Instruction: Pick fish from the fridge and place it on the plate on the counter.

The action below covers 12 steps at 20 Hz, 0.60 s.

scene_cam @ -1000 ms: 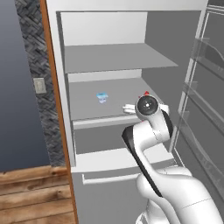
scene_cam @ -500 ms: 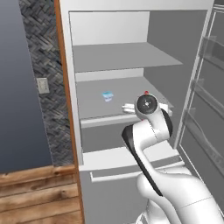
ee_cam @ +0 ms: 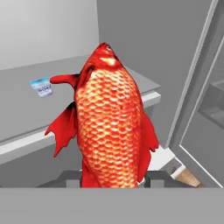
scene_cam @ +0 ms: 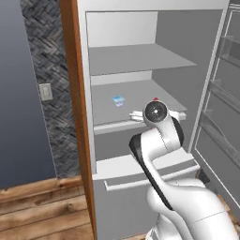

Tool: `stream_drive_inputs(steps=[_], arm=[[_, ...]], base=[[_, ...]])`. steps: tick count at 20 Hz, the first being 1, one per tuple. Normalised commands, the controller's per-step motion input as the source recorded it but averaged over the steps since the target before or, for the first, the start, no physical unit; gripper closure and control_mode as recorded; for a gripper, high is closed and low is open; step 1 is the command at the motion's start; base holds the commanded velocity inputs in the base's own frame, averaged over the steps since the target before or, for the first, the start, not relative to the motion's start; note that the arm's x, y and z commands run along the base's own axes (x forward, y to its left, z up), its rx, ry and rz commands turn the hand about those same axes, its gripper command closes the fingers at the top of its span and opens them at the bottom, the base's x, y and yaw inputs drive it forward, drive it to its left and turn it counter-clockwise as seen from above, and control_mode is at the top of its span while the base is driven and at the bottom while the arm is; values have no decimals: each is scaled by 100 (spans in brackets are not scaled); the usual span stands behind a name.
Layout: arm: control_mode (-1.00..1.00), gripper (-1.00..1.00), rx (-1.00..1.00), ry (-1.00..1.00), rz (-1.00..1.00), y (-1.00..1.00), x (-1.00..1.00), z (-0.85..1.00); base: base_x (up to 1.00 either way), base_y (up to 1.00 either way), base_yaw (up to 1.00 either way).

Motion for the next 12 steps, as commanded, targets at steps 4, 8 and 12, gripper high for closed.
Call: stream_drive_inputs(steps=[4,8,12], arm=[[100,100,0,0,0,0,0,0],[100,100,0,0,0,0,0,0],[100,100,0,0,0,0,0,0]], base=[[-47,23,-24],[-58,16,-25],[-65,10,-26]])
